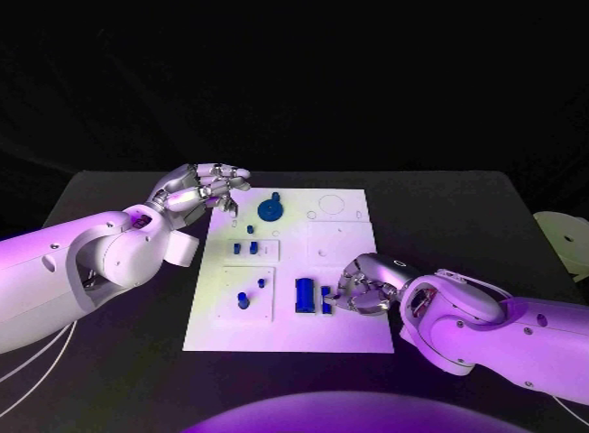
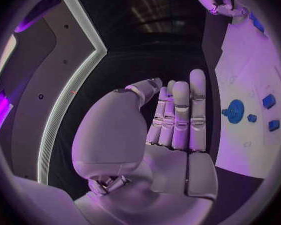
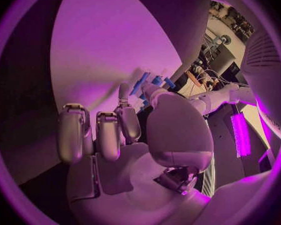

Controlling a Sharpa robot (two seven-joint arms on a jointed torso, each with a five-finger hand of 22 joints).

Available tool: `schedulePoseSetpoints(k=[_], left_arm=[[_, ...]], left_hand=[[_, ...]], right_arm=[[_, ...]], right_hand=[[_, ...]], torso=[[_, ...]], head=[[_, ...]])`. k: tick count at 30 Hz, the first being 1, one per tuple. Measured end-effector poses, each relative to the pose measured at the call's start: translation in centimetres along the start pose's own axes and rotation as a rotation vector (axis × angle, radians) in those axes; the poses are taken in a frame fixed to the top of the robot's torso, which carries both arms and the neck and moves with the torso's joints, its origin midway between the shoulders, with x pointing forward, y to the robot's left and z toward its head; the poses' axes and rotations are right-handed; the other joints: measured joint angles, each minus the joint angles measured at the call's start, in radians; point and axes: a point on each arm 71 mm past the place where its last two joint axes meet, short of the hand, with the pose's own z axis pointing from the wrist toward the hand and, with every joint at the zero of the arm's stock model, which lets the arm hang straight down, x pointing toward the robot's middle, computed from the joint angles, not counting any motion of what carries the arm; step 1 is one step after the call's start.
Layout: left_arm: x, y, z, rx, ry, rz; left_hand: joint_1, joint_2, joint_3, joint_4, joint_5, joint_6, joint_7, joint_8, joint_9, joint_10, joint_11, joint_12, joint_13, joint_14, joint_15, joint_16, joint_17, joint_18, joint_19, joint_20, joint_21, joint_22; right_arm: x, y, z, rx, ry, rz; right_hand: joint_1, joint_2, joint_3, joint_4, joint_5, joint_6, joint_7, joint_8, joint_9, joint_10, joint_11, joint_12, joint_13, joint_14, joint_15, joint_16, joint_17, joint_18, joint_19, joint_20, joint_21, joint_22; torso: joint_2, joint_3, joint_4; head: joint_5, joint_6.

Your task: Assemble the parts on the task board

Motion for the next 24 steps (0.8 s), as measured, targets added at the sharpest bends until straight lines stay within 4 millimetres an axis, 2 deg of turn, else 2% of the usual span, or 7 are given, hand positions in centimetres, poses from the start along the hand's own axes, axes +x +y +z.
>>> schedulePoseSetpoints(k=[6, 11, 16, 18, 21, 22, 24], left_arm=[[-0.2, 0.1, 0.2, 0.000, -0.006, 0.002], [-0.5, 0.3, 0.5, 0.002, -0.019, 0.005], [-1.4, 0.7, 0.8, 0.004, -0.056, 0.008], [-1.9, 1.0, 1.0, 0.006, -0.083, 0.007], [-2.6, 1.3, 1.4, 0.010, -0.128, 0.003], [-2.8, 1.4, 1.4, 0.010, -0.143, 0.001], [-3.3, 1.7, 1.6, 0.012, -0.175, -0.006]], left_hand=[[0.000, 0.000, 0.000, 0.000, 0.000, 0.000, 0.000, 0.000, 0.000, 0.000, 0.000, 0.000, 0.001, 0.000, 0.000, 0.000, -0.001, 0.000, 0.000, 0.000, 0.000, 0.000], [-0.002, 0.002, 0.000, 0.000, 0.000, 0.000, 0.000, 0.000, 0.000, 0.000, 0.000, -0.004, 0.001, 0.000, 0.000, 0.000, -0.001, 0.000, 0.000, 0.000, 0.000, 0.000], [-0.005, 0.005, 0.000, 0.000, 0.000, -0.002, 0.002, -0.004, 0.000, -0.004, 0.004, -0.008, 0.002, -0.031, 0.008, -0.013, -0.011, 0.000, -0.020, 0.006, -0.019, -0.007], [-0.011, 0.000, 0.000, 0.000, 0.000, -0.004, 0.004, -0.004, 0.000, -0.007, 0.007, -0.009, 0.002, -0.078, 0.013, -0.044, -0.025, 0.000, -0.054, 0.011, -0.044, -0.019], [-0.017, -0.006, 0.000, 0.008, 0.000, -0.018, 0.018, -0.011, -0.002, -0.033, 0.022, -0.033, -0.004, -0.173, 0.032, -0.127, -0.066, 0.000, -0.130, 0.026, -0.106, -0.047], [-0.018, -0.007, 0.000, 0.008, 0.000, -0.027, 0.027, -0.018, -0.004, -0.051, 0.032, -0.048, -0.013, -0.211, 0.045, -0.180, -0.094, 0.000, -0.164, 0.037, -0.144, -0.067], [-0.018, -0.007, 0.000, 0.014, 0.000, -0.038, 0.037, -0.020, -0.005, -0.073, 0.043, -0.065, -0.024, -0.255, 0.060, -0.245, -0.125, 0.000, -0.203, 0.050, -0.191, -0.093]], right_arm=[[-1.6, -0.2, 0.5, -0.043, -0.052, 0.069], [-4.4, -2.2, 2.2, -0.066, -0.117, 0.211], [-6.9, -4.3, 4.3, -0.065, -0.177, 0.403], [-7.8, -5.4, 5.2, -0.057, -0.208, 0.486], [-8.9, -6.8, 6.6, -0.048, -0.256, 0.601], [-9.2, -7.1, 7.1, -0.049, -0.272, 0.633], [-9.8, -7.6, 7.9, -0.055, -0.307, 0.702]], right_hand=[[0.015, 0.022, -0.021, -0.003, 0.010, -0.045, 0.023, -0.022, -0.002, -0.044, 0.017, -0.092, -0.031, 0.000, 0.001, -0.046, -0.026, 0.002, -0.027, 0.010, -0.119, 0.000], [0.170, 0.027, -0.007, -0.056, 0.039, -0.116, 0.055, -0.051, -0.008, -0.172, 0.040, -0.349, -0.206, -0.017, 0.031, -0.186, -0.259, 0.056, -0.144, 0.028, -0.411, 0.000], [0.246, 0.027, 0.008, -0.088, 0.031, -0.160, 0.074, -0.062, -0.004, -0.311, 0.059, -0.599, -0.390, -0.126, 0.046, -0.422, -0.568, 0.117, -0.300, 0.045, -0.799, -0.073], [0.277, 0.026, 0.026, -0.106, 0.019, -0.208, 0.098, -0.087, -0.014, -0.376, 0.082, -0.664, -0.441, -0.211, 0.068, -0.555, -0.688, 0.117, -0.355, 0.062, -0.889, -0.123], [0.296, 0.028, 0.075, -0.107, -0.004, -0.241, 0.123, -0.116, -0.042, -0.450, 0.116, -0.779, -0.542, -0.322, 0.103, -0.696, -0.754, 0.117, -0.435, 0.090, -0.989, -0.194], [0.296, 0.028, 0.103, -0.102, -0.024, -0.242, 0.143, -0.139, -0.064, -0.490, 0.138, -0.859, -0.621, -0.409, 0.134, -0.794, -0.798, 0.117, -0.496, 0.111, -1.057, -0.244], [0.302, 0.021, 0.142, -0.105, -0.035, -0.235, 0.159, -0.175, -0.103, -0.483, 0.160, -0.961, -0.756, -0.477, 0.167, -0.928, -0.865, 0.117, -0.547, 0.146, -1.153, -0.338]], torso=[[-0.002, -0.0016, 0.0010], [-0.007, -0.0054, 0.0012], [-0.020, -0.0115, -0.0012], [-0.027, -0.0147, -0.0029], [-0.039, -0.0189, -0.0062], [-0.043, -0.0197, -0.0074], [-0.050, -0.0209, -0.0097]], head=[[-0.007, 0.012], [-0.020, 0.030], [-0.030, 0.060], [-0.032, 0.075], [-0.034, 0.097], [-0.033, 0.104], [-0.031, 0.118]])
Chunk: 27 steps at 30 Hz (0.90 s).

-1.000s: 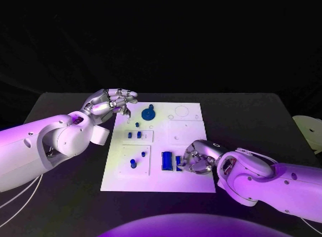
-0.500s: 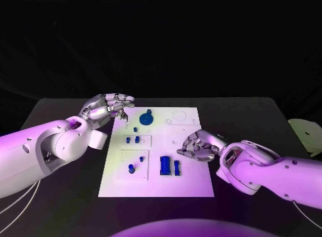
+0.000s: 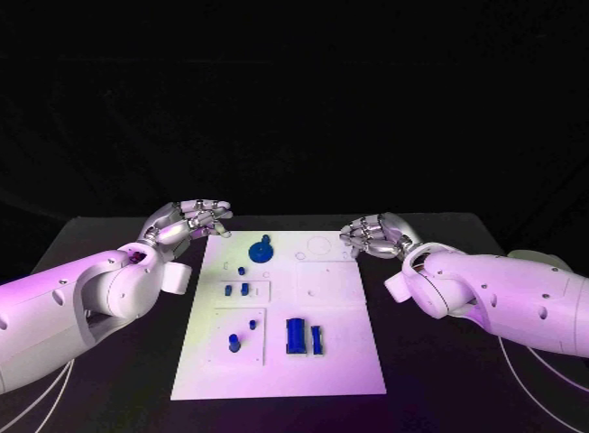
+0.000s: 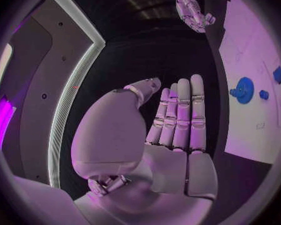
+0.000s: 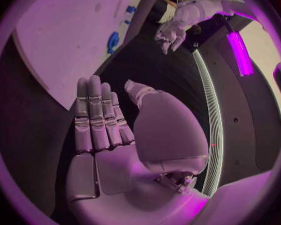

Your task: Assemble the parts on the task board

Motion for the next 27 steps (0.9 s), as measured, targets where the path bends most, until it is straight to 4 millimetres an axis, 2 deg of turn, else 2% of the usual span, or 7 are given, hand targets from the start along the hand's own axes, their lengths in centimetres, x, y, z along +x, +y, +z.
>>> schedulePoseSetpoints(k=[5, 9, 16, 17, 19, 23, 27], left_arm=[[-0.8, 1.3, 0.4, -0.005, -0.068, -0.021], [-1.1, 1.9, 0.7, 0.001, -0.106, -0.035], [-1.4, 2.4, 1.0, 0.018, -0.152, -0.049], [-1.4, 2.4, 1.0, 0.018, -0.153, -0.049], [-1.4, 2.4, 0.9, 0.017, -0.154, -0.048], [-1.1, 2.5, 0.8, 0.011, -0.153, -0.047], [0.1, 2.5, 0.7, 0.006, -0.144, -0.048]], left_hand=[[-0.012, -0.012, -0.013, 0.021, 0.000, -0.062, 0.010, -0.017, -0.011, -0.072, 0.039, -0.057, -0.035, -0.148, 0.069, -0.265, -0.112, -0.026, -0.175, 0.074, -0.256, -0.145], [-0.011, -0.013, -0.032, 0.030, 0.000, -0.092, -0.002, -0.034, -0.023, -0.114, 0.060, -0.112, -0.038, -0.200, 0.104, -0.432, -0.172, -0.032, -0.222, 0.123, -0.404, -0.238], [0.005, 0.002, -0.063, 0.029, 0.000, -0.102, -0.005, -0.061, -0.040, -0.140, 0.066, -0.169, -0.039, -0.211, 0.113, -0.557, -0.212, -0.032, -0.218, 0.136, -0.500, -0.302], [-0.001, 0.009, -0.083, 0.025, -0.008, -0.131, -0.010, -0.073, -0.047, -0.176, 0.061, -0.176, -0.041, -0.235, 0.110, -0.575, -0.217, -0.032, -0.234, 0.130, -0.511, -0.308], [-0.101, 0.061, -0.197, 0.000, -0.062, -0.320, -0.057, -0.138, -0.096, -0.399, 0.014, -0.198, -0.057, -0.403, 0.067, -0.660, -0.241, -0.063, -0.398, 0.059, -0.559, -0.332], [-0.292, 0.130, -0.358, -0.034, -0.137, -0.588, -0.126, -0.230, -0.164, -0.716, -0.056, -0.228, -0.079, -0.644, 0.001, -0.778, -0.273, -0.118, -0.637, -0.043, -0.624, -0.363], [-0.547, 0.166, -0.443, -0.052, -0.177, -0.729, -0.162, -0.277, -0.199, -0.883, -0.093, -0.241, -0.090, -0.770, -0.034, -0.839, -0.291, -0.141, -0.762, -0.095, -0.658, -0.379]], right_arm=[[-1.0, -0.5, 1.9, -0.019, -0.066, 0.124], [-1.2, -0.8, 2.6, -0.037, -0.086, 0.191], [-0.9, -1.2, 3.0, -0.059, -0.080, 0.249], [-0.9, -1.3, 3.0, -0.059, -0.079, 0.251], [-0.8, -1.3, 2.9, -0.057, -0.079, 0.252], [-0.6, -0.8, 2.8, -0.061, -0.080, 0.263], [0.5, 0.1, 2.2, -0.070, -0.074, 0.295]], right_hand=[[-0.028, -0.007, 0.028, -0.047, 0.000, 0.012, 0.010, -0.067, -0.080, 0.028, 0.030, -0.135, -0.236, -0.048, 0.041, -0.198, -0.117, 0.000, -0.025, 0.059, -0.121, -0.198], [-0.047, 0.003, 0.024, -0.081, 0.000, 0.016, 0.010, -0.092, -0.117, 0.033, 0.032, -0.180, -0.329, -0.030, 0.044, -0.257, -0.159, 0.000, -0.013, 0.072, -0.124, -0.286], [-0.059, 0.015, 0.019, -0.102, -0.006, 0.025, 0.013, -0.105, -0.142, 0.041, 0.039, -0.200, -0.385, 0.007, 0.042, -0.282, -0.185, 0.000, 0.018, 0.065, -0.124, -0.349], [-0.065, 0.021, 0.009, -0.107, -0.008, 0.010, 0.012, -0.109, -0.154, 0.039, 0.035, -0.202, -0.392, -0.011, 0.038, -0.290, -0.192, 0.000, 0.003, 0.060, -0.124, -0.368], [-0.151, 0.047, -0.094, -0.126, -0.028, -0.167, -0.027, -0.135, -0.244, -0.047, -0.003, -0.220, -0.427, -0.220, 0.011, -0.351, -0.246, -0.026, -0.194, 0.010, -0.139, -0.499], [-0.338, 0.094, -0.279, -0.156, -0.061, -0.489, -0.114, -0.178, -0.407, -0.484, -0.069, -0.248, -0.489, -0.601, -0.037, -0.459, -0.344, -0.097, -0.555, -0.081, -0.165, -0.732], [-0.741, 0.116, -0.369, -0.171, -0.076, -0.645, -0.156, -0.200, -0.486, -0.721, -0.101, -0.259, -0.519, -0.787, -0.060, -0.512, -0.391, -0.128, -0.730, -0.124, -0.175, -0.846]], torso=[[-0.017, 0.0018, -0.0032], [-0.029, 0.0061, -0.0026], [-0.036, 0.0148, -0.0018], [-0.036, 0.0163, -0.0018], [-0.036, 0.0166, -0.0018], [-0.041, 0.0174, -0.0019], [-0.056, 0.0244, -0.0031]], head=[[0.003, 0.027], [0.008, 0.045], [0.022, 0.067], [0.024, 0.069], [0.025, 0.069], [0.032, 0.074], [0.053, 0.089]])
